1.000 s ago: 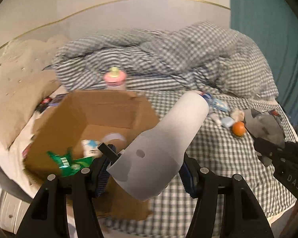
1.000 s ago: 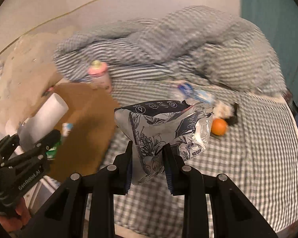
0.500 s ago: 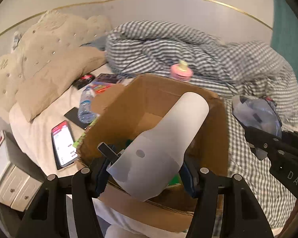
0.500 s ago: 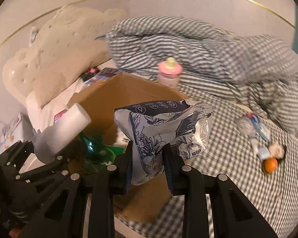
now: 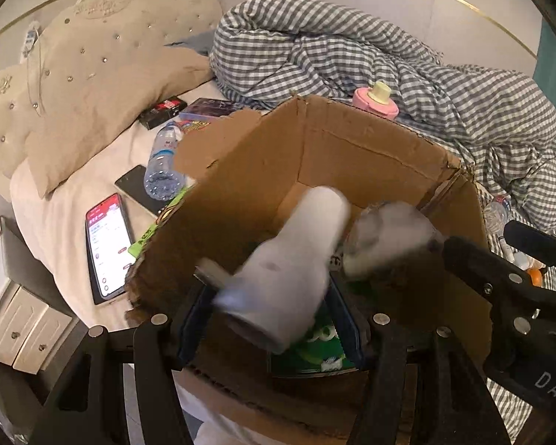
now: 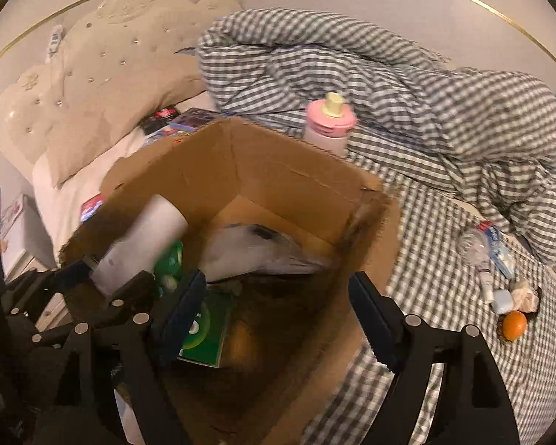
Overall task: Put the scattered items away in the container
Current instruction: 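Open both tools to drop the tissue pack and white bottle into the box, then move both tools back toward the remaining items near the orange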
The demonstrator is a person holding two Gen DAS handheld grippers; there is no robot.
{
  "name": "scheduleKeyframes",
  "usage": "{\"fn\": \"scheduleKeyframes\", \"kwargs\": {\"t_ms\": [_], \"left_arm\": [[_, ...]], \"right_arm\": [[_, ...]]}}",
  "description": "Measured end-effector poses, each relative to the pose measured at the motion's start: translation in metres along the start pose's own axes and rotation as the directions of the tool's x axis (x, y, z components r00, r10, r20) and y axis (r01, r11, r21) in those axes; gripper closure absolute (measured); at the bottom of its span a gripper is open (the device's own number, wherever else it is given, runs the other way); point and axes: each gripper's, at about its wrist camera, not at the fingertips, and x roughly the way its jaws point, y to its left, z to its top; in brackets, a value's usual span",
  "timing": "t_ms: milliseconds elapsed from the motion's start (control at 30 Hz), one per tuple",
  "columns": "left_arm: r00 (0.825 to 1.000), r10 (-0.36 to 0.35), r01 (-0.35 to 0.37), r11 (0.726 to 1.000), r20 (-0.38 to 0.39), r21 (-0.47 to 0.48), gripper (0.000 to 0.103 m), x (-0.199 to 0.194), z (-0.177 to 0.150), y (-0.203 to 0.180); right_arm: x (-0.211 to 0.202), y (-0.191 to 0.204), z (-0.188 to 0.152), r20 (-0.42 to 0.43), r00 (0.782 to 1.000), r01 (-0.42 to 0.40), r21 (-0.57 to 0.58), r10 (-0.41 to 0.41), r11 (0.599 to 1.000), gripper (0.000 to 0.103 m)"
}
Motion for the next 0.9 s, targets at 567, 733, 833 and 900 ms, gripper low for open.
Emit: {"fn": "scheduleKeyframes", "kwargs": {"t_ms": [567,733,833,900], "left_arm": [[0.986,-0.138,0.120,0.978,0.097,0.168,0.009,-0.055,-0.010,-0.123],[0.974,-0.213,0.191,0.954,0.072,0.230,0.009,-0.055,-0.028,-0.182],[0.971,-0.234,0.213,0.939,0.045,0.268,0.009,-0.051,-0.040,-0.209],[0.969,-0.246,0.227,0.927,0.027,0.297,0.009,-0.048,-0.050,-0.228]], "right_arm": [[-0.079,-0.152,-0.072,0.032,0.981,0.176,0.253,-0.190,0.951,0.014],[-0.105,-0.215,-0.113,0.020,0.974,0.203,0.364,-0.225,0.909,0.014],[-0.115,-0.245,-0.133,-0.001,0.969,0.226,0.418,-0.248,0.880,0.014],[-0.123,-0.262,-0.146,-0.009,0.967,0.232,0.453,-0.256,0.861,0.013]]}}
